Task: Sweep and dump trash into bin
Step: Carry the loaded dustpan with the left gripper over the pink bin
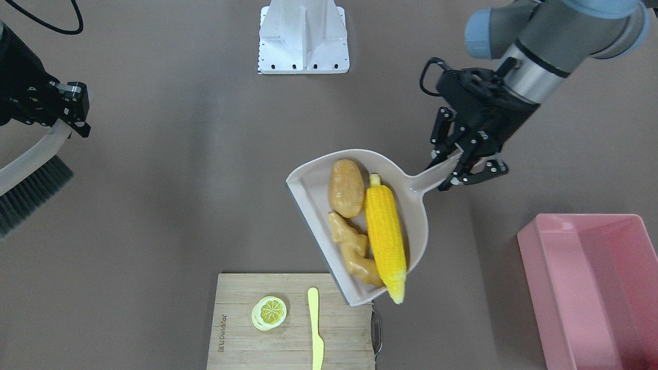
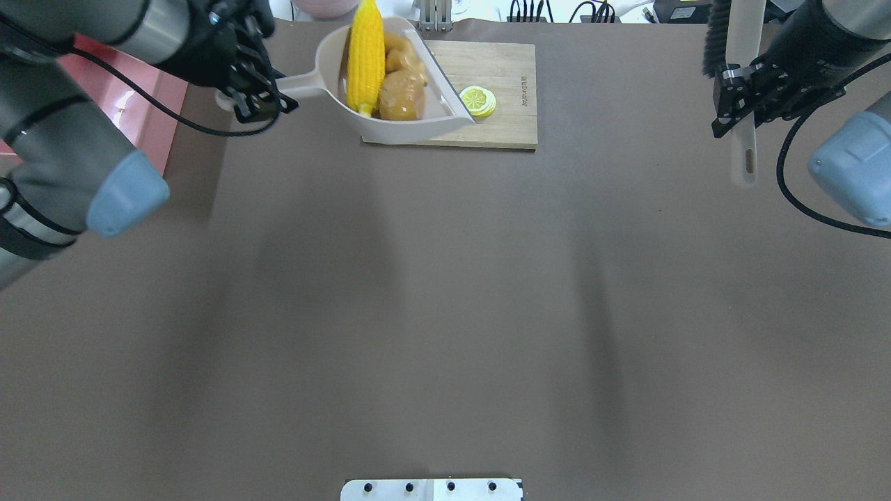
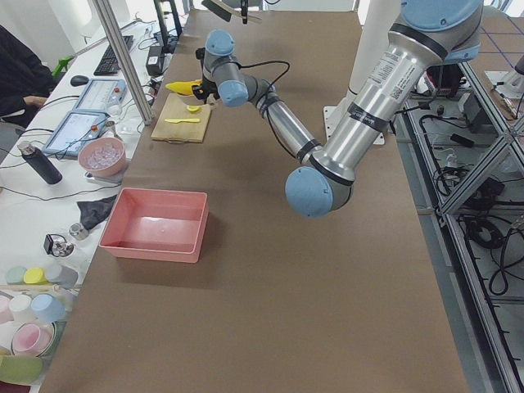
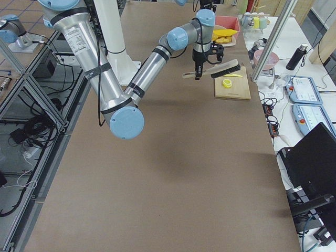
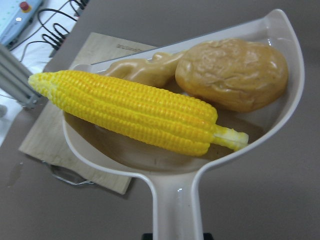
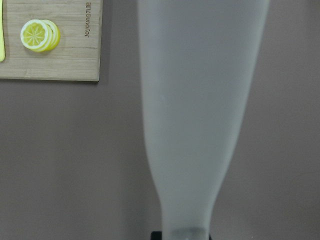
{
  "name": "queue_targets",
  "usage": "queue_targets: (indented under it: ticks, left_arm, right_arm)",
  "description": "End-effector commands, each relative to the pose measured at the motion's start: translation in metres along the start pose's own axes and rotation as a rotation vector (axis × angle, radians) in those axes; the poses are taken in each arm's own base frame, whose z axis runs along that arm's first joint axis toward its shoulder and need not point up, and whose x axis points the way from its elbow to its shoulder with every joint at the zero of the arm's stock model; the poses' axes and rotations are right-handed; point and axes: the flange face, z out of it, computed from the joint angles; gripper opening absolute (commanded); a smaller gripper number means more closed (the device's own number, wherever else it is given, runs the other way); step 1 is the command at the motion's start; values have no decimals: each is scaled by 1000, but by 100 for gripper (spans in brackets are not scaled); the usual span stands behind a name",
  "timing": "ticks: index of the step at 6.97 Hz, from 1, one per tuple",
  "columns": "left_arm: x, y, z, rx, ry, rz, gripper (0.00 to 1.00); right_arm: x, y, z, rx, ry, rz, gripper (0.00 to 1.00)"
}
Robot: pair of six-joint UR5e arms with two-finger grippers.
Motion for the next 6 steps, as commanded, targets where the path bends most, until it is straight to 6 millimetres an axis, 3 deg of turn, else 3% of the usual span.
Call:
queue_targets:
  ticks: [1,4,6]
  left_arm:
    - [-57,50,-55,-13,-70,-23,0]
    - [-77,143,-71,-65,-100,-62,0]
    - [-86,218,-101,-72,-149,-85,0]
  right_arm:
    - [6,-3,-9,18,1,-5,0]
    - [0,-1,-12,34,6,-21,0]
    - [-6,5,-10,48,32,-35,0]
